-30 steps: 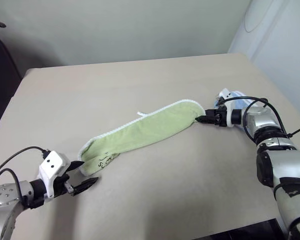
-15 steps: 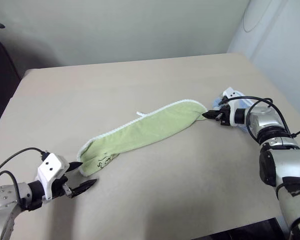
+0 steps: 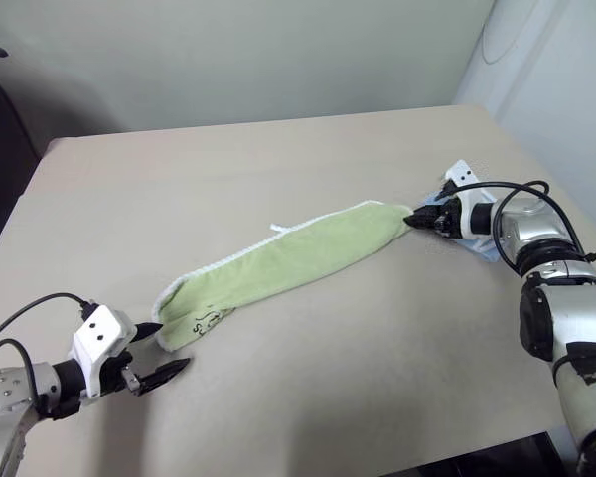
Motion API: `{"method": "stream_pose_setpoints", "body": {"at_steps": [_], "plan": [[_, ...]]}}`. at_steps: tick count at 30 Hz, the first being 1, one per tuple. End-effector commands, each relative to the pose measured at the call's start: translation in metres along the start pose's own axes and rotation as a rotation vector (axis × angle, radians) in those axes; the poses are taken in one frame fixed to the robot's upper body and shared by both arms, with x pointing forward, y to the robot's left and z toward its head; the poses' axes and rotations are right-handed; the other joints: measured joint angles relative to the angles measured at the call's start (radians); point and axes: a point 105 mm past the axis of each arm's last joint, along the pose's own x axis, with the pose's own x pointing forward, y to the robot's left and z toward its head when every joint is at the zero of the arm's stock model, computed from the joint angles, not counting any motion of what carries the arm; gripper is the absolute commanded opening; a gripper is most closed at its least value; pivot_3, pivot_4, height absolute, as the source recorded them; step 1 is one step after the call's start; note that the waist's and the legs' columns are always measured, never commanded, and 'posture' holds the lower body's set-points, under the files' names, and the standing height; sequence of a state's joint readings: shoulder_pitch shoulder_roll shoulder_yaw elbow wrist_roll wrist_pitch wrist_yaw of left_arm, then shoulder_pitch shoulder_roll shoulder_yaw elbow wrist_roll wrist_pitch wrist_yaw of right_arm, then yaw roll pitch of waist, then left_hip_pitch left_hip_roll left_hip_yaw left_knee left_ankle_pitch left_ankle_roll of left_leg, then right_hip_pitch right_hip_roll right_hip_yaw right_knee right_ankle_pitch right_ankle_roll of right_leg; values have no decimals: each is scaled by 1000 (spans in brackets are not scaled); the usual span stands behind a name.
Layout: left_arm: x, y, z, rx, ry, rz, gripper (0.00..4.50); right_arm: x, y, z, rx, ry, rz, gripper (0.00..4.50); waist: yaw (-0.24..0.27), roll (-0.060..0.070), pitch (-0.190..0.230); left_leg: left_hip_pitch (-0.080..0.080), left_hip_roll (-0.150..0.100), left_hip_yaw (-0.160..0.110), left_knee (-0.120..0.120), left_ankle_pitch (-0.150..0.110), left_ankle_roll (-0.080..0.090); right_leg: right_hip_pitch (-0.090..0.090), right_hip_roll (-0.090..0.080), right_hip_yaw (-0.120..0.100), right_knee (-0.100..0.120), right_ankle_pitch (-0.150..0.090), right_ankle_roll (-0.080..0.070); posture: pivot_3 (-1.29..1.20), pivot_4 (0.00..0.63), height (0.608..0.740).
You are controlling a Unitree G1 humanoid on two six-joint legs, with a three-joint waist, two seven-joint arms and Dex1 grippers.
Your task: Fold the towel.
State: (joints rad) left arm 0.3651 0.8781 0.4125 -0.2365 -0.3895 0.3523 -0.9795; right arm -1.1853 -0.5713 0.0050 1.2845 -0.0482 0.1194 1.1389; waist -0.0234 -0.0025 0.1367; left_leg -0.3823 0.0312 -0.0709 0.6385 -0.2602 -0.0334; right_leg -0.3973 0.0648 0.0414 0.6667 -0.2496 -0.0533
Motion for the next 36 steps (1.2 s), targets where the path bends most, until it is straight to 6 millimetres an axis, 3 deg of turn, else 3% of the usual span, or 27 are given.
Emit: {"method": "stream_pose_setpoints", "body": {"at_steps": [1, 4, 6, 9, 13, 20, 25, 28, 36], "plan": [[-3, -4, -10, -31, 36, -6, 4500, -13, -6, 4, -41, 13, -4, 2694, 0, 0, 0, 0, 0, 0, 0, 0, 0, 0, 0, 0, 0, 0, 0, 0, 150, 740], [-3, -7, -9, -33, 33, -12, 4500, -21, -19, 0, -68, 30, -98, 3713, 0, 0, 0, 0, 0, 0, 0, 0, 0, 0, 0, 0, 0, 0, 0, 0, 150, 740], [-4, -8, -8, -39, 22, -8, 4500, -29, -27, 10, -69, -12, -151, 4345, 0, 0, 0, 0, 0, 0, 0, 0, 0, 0, 0, 0, 0, 0, 0, 0, 150, 740], [-7, -7, 3, -63, -44, 5, 4500, -42, -32, 26, -78, -75, -165, 4345, 0, 0, 0, 0, 0, 0, 0, 0, -1, 0, 0, 0, 0, 0, 0, 0, 150, 740], [-13, -2, 34, -154, -244, 46, 4500, -52, -25, 46, -49, -186, -90, 4345, 0, 0, 0, 0, 0, 0, 0, 0, -1, 0, 0, 0, 0, 0, 0, 0, 150, 740], [-20, -4, 83, -226, -490, 17, 4500, -41, 1, 51, 319, -327, 46, 4427, 3, -1, -1, 0, 0, 0, 3, 2, -5, 2, 0, -1, 0, 0, 0, 0, 150, 740], [-25, 11, 120, -246, -665, 67, 4500, -30, 6, 24, 594, -292, -46, 4427, 9, 0, 0, 0, 0, 0, 7, 3, -6, 2, 0, -1, 1, 0, 1, 0, 150, 740], [-20, 2, 139, -203, -712, 33, 4500, -24, 3, 3, 770, -297, -103, 4427, 8, -1, -1, 0, 0, -1, 9, 3, -6, 3, 0, -1, 2, 0, 2, 0, 150, 740], [-1, -17, 149, -190, -716, -41, 4500, -5, 2, -28, 975, -255, -151, 4427, 6, -1, -1, 0, 0, 0, 8, 2, -5, 2, 0, 0, 1, -1, 3, 0, 150, 740]]}}
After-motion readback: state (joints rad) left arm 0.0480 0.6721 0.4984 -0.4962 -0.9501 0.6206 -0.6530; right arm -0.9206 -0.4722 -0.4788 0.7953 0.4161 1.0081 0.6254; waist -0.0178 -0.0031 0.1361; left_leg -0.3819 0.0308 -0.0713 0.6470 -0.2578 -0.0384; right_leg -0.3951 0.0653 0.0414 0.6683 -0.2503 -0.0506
